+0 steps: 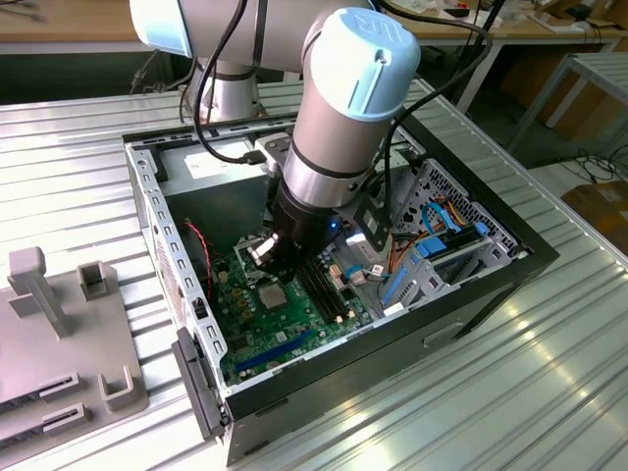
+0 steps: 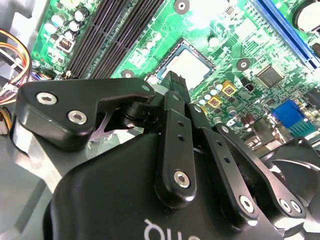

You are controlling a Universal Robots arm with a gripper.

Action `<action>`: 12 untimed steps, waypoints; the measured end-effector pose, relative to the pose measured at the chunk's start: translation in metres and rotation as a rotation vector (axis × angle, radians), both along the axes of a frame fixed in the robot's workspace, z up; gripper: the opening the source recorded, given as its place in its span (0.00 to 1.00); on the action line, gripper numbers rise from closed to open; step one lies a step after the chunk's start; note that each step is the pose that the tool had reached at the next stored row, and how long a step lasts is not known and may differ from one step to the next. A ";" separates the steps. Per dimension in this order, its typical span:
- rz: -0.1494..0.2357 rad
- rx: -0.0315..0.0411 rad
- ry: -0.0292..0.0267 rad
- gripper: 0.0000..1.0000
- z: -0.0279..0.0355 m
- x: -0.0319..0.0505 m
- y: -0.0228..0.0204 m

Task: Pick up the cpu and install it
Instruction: 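Close the cpu cover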

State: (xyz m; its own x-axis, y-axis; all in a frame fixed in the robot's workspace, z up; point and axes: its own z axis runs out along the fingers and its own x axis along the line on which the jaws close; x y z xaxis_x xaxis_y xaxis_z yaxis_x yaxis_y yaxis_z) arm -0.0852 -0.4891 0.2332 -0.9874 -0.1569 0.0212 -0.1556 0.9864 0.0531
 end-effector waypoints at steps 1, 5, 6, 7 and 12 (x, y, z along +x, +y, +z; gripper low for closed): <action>0.000 0.0000 0.0000 0.11 0.0000 0.0000 0.0001; 0.000 0.0002 -0.0001 0.11 -0.0001 0.0001 0.0008; 0.000 0.0001 0.0000 0.11 0.0000 0.0001 0.0011; 0.000 0.0001 0.0000 0.11 0.0000 0.0002 0.0013; 0.000 0.0001 0.0000 0.11 0.0000 0.0003 0.0021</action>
State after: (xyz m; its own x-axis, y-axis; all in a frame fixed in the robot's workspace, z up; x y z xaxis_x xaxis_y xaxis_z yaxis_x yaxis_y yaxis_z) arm -0.0849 -0.4870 0.2331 -0.9874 -0.1568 0.0211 -0.1555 0.9864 0.0531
